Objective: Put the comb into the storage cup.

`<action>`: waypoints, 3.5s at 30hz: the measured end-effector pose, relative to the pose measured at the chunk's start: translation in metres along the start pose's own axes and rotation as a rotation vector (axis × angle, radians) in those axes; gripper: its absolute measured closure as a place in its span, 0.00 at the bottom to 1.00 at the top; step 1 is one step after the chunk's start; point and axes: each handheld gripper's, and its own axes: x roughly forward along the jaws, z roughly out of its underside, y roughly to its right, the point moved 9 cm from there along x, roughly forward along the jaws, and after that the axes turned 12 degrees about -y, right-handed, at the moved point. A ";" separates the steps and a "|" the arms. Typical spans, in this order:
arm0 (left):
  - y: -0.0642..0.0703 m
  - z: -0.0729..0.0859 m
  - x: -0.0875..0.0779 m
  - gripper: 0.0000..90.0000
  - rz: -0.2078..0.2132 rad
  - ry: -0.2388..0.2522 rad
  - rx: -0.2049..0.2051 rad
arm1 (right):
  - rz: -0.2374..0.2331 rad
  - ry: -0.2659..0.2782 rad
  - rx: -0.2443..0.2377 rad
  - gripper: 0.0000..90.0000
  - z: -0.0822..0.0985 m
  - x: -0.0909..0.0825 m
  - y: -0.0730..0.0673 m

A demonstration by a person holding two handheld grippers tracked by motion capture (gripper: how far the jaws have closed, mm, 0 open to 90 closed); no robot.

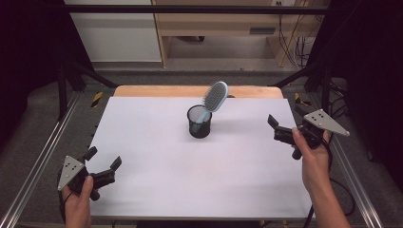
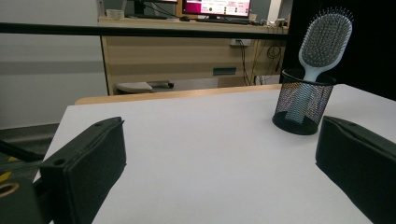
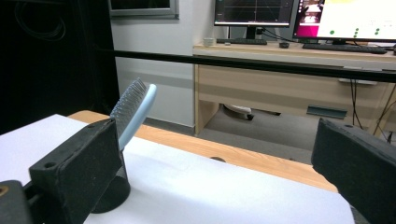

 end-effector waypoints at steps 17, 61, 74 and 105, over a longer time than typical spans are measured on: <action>0.005 0.002 0.002 0.02 0.021 -0.015 0.017 | 0.011 -0.005 -0.006 0.02 0.028 -0.017 0.016; 0.004 0.007 -0.008 0.02 0.033 -0.032 0.026 | 0.005 -0.049 0.001 0.02 0.113 -0.035 0.006; 0.002 0.008 -0.007 0.02 0.024 -0.034 0.030 | -0.039 -0.048 0.000 0.02 0.125 -0.034 -0.007; 0.001 0.008 -0.007 0.02 0.025 -0.031 0.050 | -0.161 -0.075 -0.024 0.02 0.137 -0.015 -0.047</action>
